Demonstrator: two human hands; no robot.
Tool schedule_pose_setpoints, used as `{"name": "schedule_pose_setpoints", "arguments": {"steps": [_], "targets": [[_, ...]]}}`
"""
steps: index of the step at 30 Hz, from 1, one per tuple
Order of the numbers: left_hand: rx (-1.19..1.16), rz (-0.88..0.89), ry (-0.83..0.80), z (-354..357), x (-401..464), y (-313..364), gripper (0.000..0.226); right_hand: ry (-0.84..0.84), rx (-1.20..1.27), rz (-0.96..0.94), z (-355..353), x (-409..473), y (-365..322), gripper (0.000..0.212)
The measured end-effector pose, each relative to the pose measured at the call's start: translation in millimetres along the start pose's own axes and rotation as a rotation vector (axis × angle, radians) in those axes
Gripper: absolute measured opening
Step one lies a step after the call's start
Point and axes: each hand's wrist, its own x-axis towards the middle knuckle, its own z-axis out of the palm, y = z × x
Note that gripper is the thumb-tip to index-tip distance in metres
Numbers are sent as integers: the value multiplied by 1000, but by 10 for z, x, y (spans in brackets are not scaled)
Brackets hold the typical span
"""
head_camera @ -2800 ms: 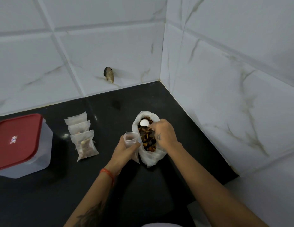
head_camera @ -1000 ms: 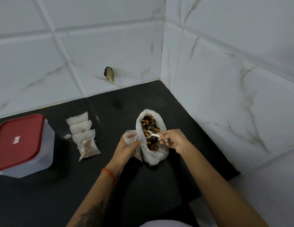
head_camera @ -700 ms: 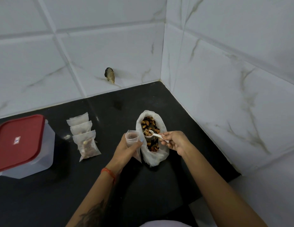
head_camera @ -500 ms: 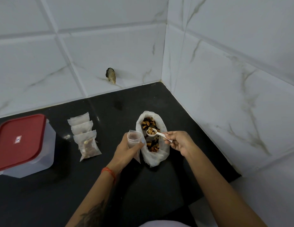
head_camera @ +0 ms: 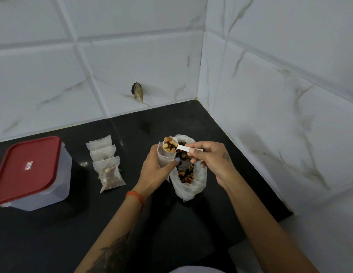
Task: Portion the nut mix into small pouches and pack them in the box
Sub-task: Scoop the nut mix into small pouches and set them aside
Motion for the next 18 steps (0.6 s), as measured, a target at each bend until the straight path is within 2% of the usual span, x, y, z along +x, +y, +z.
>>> {"name": "schedule_pose_setpoints", "arguments": {"steps": [4,7,10,14,18], "targets": [[-4,2,10,-11,-9,12,46,63,-318,-232,113,0,67,18],[-22,4,10,-12,-15,9,45,130,-620,-558,138,14,177,18],[-43,-6,-4,0,-17,9,48,214,-709,-801,117,24,237,17],[-59,-8,-7,16,-9,-1,49,254,-711,-882,76,32,250,14],[-77,-9,-5,30,11,-14,49,255,-669,-869,88,32,235,14]]}}
